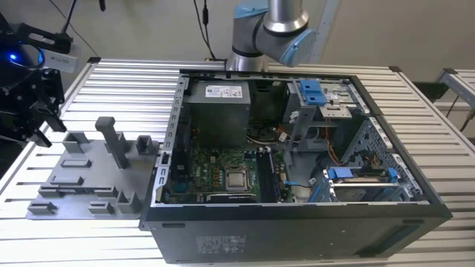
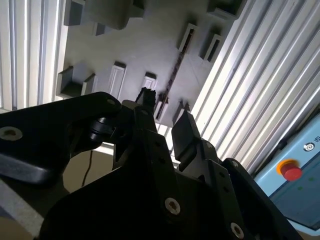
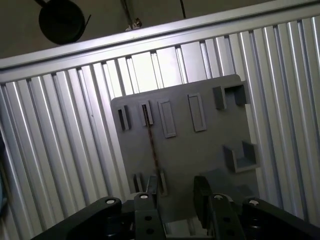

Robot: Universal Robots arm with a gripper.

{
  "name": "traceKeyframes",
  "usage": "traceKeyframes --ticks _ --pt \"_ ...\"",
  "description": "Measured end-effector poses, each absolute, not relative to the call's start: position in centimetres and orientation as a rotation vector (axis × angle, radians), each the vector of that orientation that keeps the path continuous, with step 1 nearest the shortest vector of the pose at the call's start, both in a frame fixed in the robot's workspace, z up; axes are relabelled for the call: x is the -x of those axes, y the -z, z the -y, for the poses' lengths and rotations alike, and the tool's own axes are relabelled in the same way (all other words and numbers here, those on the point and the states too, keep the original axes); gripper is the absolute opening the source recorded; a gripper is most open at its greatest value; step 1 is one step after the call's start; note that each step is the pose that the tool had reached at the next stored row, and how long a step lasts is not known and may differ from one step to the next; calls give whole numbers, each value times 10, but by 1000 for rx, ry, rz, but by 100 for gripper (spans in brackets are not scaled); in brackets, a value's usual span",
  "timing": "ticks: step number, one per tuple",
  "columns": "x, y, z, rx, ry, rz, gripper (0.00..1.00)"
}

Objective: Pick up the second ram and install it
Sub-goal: 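Pick up the second ram and move it above second insertion slot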

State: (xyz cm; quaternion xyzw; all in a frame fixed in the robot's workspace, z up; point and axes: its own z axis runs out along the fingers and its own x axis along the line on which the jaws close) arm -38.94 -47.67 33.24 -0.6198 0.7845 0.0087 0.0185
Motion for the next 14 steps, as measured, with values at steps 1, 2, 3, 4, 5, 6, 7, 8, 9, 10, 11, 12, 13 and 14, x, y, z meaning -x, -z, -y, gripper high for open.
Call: traceKeyframes --ticks 1,2,3,4,5,6,7,8,9,10,11,12,13,14 --pt "389 -332 477 1925 -27 -2436 42" --pt "389 -331 477 1926 -28 -2437 42" --pt "389 -331 477 1927 -28 -2437 42" --pt "389 -331 477 1927 -28 -2438 42" --pt "389 -330 477 1928 -28 -2438 42" --pt "389 -330 477 1928 -27 -2438 42" --pt "389 -329 477 1928 -27 -2438 42" --pt "389 -329 477 1929 -27 -2438 42" --pt "389 -328 477 1929 -26 -2438 42" --pt "389 -328 477 1929 -26 -2438 42" --pt "389 -327 477 1929 -26 -2438 42" --pt "389 -327 477 1929 -25 -2438 42" --pt "389 -327 477 1930 -25 -2438 42" --pt "389 -326 477 1930 -25 -2438 42"
